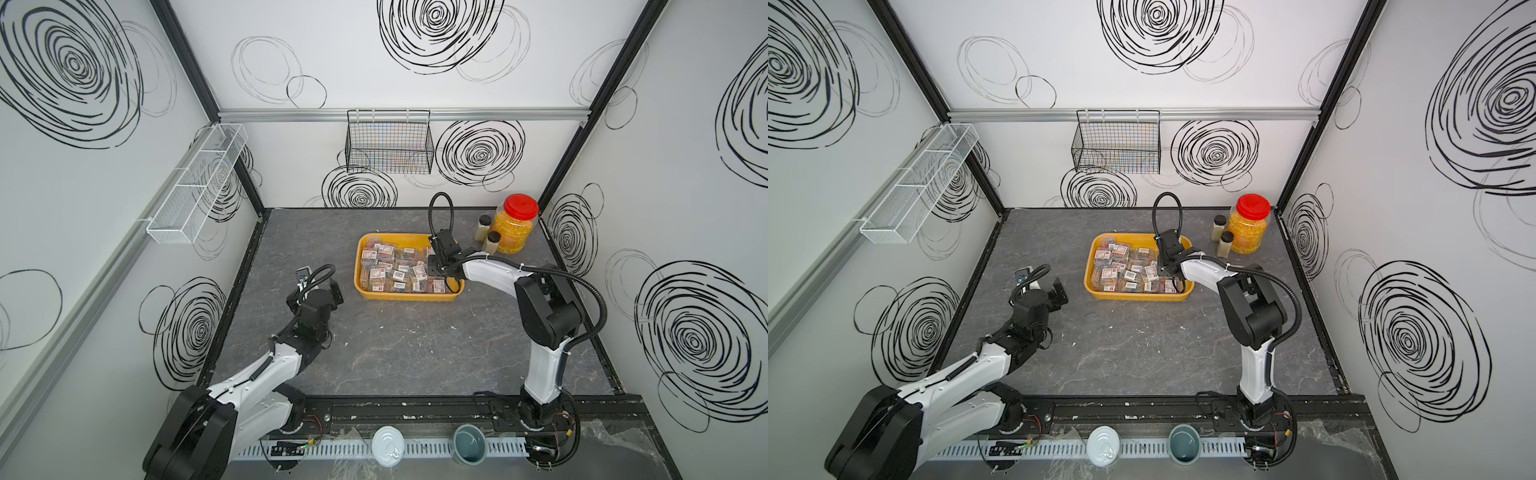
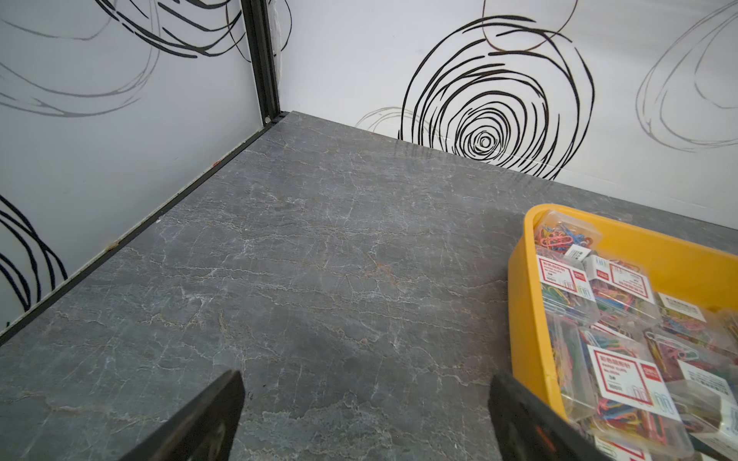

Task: Take the paper clips out of the storage box
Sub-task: Pick up the boxed paper clips from the storage box, then move the storage box to the center of the board.

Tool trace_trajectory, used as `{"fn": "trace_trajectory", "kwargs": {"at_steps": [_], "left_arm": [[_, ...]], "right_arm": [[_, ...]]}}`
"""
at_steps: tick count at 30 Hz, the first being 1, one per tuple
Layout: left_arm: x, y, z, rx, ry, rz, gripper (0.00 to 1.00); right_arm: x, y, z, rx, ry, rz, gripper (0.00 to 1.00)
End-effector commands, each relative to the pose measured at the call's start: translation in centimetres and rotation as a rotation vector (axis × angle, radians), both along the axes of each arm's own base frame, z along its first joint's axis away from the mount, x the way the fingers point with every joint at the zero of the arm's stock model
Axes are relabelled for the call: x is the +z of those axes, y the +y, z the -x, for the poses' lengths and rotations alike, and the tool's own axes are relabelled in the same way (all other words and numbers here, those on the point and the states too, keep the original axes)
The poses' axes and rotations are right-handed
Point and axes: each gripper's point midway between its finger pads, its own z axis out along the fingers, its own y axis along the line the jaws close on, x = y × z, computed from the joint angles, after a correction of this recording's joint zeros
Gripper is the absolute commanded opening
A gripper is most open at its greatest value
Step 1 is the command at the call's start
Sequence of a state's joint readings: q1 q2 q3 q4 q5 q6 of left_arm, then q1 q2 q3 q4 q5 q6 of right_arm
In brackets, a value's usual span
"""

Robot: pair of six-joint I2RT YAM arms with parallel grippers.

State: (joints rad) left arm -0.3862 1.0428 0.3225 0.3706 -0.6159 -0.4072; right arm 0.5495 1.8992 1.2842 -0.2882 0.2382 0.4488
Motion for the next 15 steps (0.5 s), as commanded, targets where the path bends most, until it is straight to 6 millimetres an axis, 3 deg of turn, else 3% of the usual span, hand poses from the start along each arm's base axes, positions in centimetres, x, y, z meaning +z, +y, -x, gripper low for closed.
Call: {"fn": "trace_trajectory", "kwargs": {"at_steps": [1,9,15], "left_arm": [[1.8,-0.1,-0.6,0.010,-0.070,0.020,0.99],[1.8,-0.6,-0.6,-0.010,-0.074,0.016,0.99],[1.7,-1.0,-0.8,-0.019,-0.060,0.005,0.99]], "right_arm": [[2.8,-0.9,1.0,-0.023,-0.044,0.003,0.43],[5.7,-3.3,3.5,-0.066,-0.111,-0.049,0.35],[6.3,-7.6,6.7,-0.142,-0.170,-0.059,0.31]]}}
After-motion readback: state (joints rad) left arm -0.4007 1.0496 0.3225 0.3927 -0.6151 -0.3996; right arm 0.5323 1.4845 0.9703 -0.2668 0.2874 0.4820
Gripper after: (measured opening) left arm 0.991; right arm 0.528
